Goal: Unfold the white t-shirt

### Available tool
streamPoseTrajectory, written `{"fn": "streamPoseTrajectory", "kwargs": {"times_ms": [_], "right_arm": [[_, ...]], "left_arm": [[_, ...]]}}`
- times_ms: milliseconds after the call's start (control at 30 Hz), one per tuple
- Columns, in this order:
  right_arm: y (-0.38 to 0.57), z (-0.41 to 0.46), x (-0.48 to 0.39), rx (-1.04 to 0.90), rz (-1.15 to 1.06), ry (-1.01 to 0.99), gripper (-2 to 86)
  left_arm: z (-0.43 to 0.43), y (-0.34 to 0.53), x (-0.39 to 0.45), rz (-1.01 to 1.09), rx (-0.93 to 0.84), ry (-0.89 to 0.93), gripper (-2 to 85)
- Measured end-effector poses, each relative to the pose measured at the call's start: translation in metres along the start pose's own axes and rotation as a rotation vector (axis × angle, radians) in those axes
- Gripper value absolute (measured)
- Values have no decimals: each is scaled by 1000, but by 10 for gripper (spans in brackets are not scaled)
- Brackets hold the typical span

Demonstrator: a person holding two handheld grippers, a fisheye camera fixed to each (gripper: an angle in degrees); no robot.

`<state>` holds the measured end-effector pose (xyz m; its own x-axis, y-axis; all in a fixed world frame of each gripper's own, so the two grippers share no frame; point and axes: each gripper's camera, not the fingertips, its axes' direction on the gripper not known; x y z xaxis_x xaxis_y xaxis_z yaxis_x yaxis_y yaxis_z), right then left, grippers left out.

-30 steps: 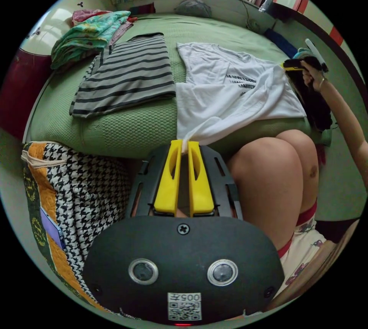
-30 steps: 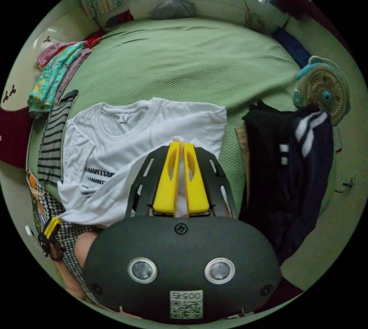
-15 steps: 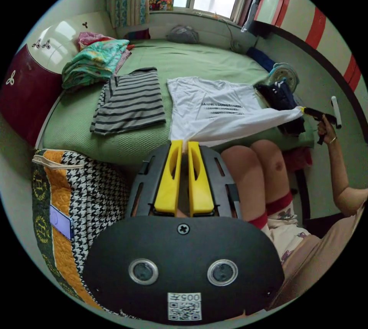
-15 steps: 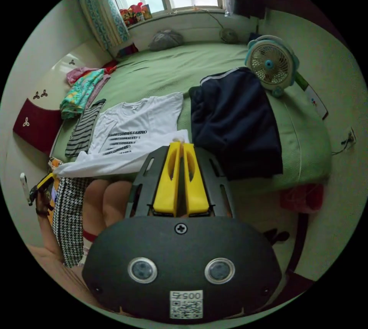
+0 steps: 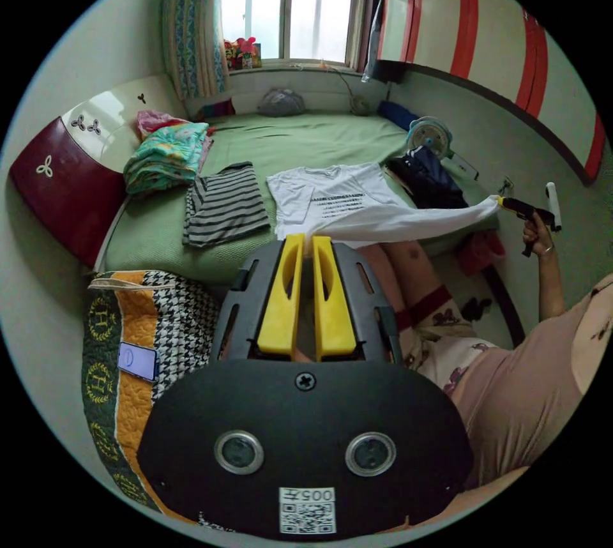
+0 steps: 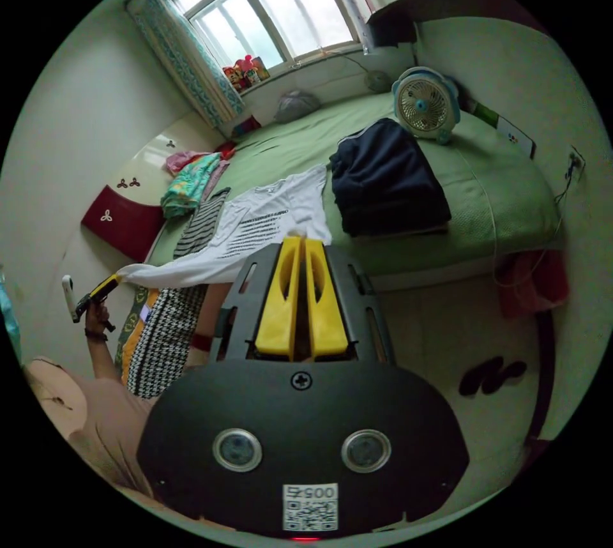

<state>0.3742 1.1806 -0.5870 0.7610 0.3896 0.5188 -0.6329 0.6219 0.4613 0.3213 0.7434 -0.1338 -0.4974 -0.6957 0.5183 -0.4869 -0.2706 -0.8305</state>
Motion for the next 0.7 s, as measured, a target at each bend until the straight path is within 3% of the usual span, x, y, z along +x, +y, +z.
{"fn": "streamPoseTrajectory", "kwargs": {"times_ms": [133,333,533,700], "right_arm": [[23,-2,14,-60,14,4,-16],[64,47,33,-361,-4,36,-6],[55,79,45,-354,40,121,40],[10,130,1,-277,-106,139,54]], "left_arm": [[22,22,5,26,-140,33,41],[83,59,-18,-64,-461,77,30],[111,32,-33,-69,-413,32,42],[164,-37,-25,9,-316,10,73]]}}
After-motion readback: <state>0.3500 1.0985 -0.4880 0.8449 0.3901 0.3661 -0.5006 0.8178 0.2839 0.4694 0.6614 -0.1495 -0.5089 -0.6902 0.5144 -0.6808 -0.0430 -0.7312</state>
